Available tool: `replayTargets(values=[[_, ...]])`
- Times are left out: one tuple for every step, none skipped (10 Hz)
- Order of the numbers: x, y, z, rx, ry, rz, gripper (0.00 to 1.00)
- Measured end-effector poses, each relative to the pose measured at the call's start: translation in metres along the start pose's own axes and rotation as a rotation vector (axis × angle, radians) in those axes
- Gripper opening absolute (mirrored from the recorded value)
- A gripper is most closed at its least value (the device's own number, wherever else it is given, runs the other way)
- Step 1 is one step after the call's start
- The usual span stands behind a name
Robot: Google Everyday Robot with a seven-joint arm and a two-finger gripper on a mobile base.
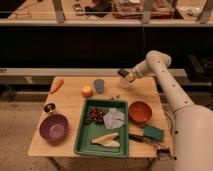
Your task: Place eraser in paper cup
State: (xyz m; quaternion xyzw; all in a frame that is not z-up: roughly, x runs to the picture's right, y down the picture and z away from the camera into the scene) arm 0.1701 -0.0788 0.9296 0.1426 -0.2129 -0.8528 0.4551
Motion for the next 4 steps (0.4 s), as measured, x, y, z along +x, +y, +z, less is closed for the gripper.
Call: replayTargets(values=[[-0.0004, 0.0006, 0.0005, -0.003, 0.0, 0.003, 0.43], [0.0, 0.001, 0.0004, -0.005, 0.0, 0.004, 0.51], [0.0, 0.0015, 0.0008, -0.006, 0.0, 0.004, 0.61], [0.0007, 0.002, 0.001, -0.007, 0.001, 0.005, 0.74]])
